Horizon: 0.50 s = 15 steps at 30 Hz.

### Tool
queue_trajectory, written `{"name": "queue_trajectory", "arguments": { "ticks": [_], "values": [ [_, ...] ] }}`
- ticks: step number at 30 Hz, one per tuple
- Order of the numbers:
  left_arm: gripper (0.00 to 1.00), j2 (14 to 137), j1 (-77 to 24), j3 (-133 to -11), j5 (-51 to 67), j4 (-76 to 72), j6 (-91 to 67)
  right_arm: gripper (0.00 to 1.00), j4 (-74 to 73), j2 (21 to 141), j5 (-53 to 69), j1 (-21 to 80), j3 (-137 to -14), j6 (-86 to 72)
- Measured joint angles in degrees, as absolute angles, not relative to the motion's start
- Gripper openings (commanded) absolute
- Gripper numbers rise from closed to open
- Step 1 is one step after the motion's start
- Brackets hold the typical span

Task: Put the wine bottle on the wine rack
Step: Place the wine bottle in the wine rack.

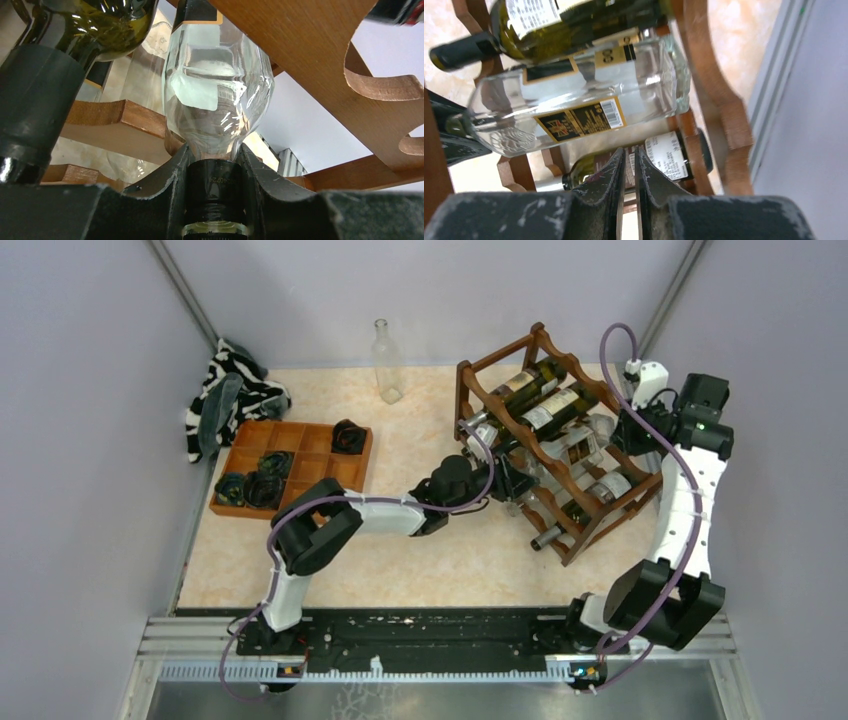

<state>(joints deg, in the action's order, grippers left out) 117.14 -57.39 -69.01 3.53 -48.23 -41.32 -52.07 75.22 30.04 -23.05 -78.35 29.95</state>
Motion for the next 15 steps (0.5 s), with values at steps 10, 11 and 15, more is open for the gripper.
{"name": "queue_trajectory", "arguments": {
  "ticks": [10,11,15],
  "values": [
    [0.0,119.2,-57.6,-71.4,2.9,-48.4,-40.4,0.15,-53.1,73.9,33.1,-23.0,-82.3,29.3],
    [0.0,119.5,-57.6,-71.8,2.7,-48.4,-40.3,0.15,-53.3,73.9,33.3,-23.0,-82.3,29.3],
    [0.0,120.5,-57.7,-73.1,2.3,-48.3,-40.2,0.17,-53.5,73.9,35.1,-23.0,-82.3,28.7]
  ]
}}
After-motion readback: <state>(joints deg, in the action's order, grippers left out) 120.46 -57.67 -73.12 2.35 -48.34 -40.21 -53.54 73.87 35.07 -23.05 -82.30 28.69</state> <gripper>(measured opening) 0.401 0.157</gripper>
